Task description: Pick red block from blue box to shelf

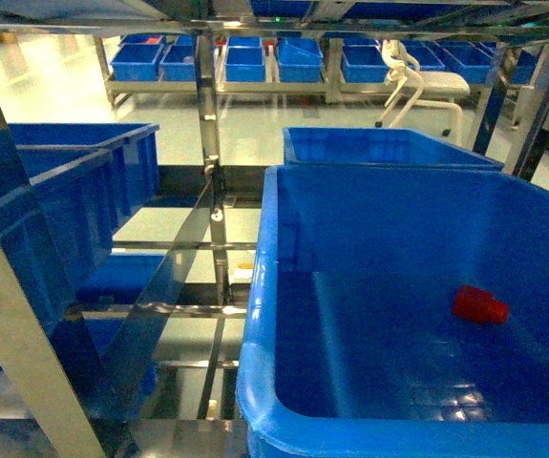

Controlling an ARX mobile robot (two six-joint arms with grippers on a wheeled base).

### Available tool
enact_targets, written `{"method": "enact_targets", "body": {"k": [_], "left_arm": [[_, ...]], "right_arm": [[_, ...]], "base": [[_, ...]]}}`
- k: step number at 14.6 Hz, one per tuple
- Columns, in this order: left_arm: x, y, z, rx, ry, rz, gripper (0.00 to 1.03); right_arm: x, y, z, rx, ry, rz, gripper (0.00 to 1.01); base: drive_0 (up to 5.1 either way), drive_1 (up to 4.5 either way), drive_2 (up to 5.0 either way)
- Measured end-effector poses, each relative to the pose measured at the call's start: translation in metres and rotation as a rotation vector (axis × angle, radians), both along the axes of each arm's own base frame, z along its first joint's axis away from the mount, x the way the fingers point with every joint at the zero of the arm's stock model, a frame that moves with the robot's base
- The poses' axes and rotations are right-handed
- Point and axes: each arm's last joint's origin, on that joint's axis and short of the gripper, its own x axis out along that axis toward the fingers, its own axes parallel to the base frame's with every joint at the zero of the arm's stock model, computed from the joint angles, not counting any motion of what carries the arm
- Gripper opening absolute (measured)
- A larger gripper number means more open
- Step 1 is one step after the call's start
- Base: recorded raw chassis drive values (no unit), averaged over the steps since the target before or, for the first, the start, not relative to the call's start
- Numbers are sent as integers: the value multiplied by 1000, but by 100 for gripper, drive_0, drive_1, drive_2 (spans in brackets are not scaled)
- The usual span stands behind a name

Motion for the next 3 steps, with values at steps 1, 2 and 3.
{"method": "enact_targets", "body": {"k": [1,2,3], "left_arm": [[0,0,0,0,0,0,98],[0,0,0,0,0,0,98],[0,0,0,0,0,0,98]], "right_arm": [[0,0,0,0,0,0,100],[0,0,0,0,0,0,98],[0,0,0,0,0,0,98]], "base": [[0,0,0],[0,0,0],[0,0,0]]}}
